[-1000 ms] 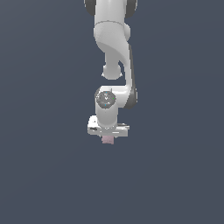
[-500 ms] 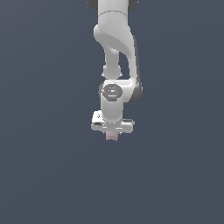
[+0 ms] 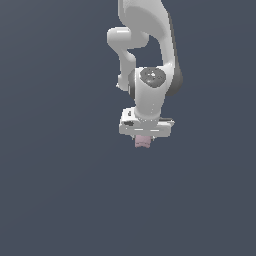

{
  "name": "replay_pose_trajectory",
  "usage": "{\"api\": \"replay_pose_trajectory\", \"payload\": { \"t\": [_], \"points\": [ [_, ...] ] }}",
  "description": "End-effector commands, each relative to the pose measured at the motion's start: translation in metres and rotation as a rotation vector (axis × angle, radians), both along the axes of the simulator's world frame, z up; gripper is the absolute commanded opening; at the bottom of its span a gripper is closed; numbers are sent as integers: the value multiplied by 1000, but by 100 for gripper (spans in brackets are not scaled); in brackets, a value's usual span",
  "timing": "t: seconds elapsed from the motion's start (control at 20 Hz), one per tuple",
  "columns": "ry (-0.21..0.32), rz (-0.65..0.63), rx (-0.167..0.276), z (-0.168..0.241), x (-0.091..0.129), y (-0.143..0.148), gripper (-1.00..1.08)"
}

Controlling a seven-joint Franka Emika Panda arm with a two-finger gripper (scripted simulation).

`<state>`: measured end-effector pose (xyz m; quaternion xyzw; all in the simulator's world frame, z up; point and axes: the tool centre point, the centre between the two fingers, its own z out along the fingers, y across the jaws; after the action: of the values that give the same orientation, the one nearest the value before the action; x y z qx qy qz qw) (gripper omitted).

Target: Pick up the object and move it to a goal position.

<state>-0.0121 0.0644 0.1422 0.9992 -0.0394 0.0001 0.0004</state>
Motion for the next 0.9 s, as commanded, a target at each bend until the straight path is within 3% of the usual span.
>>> {"api": "replay_pose_trajectory", "payload": {
  "t": [0.0, 0.85],
  "points": [
    [-1, 0, 0, 25, -8, 20, -100],
    [0, 0, -1, 172, -50, 143, -100]
  ]
}}
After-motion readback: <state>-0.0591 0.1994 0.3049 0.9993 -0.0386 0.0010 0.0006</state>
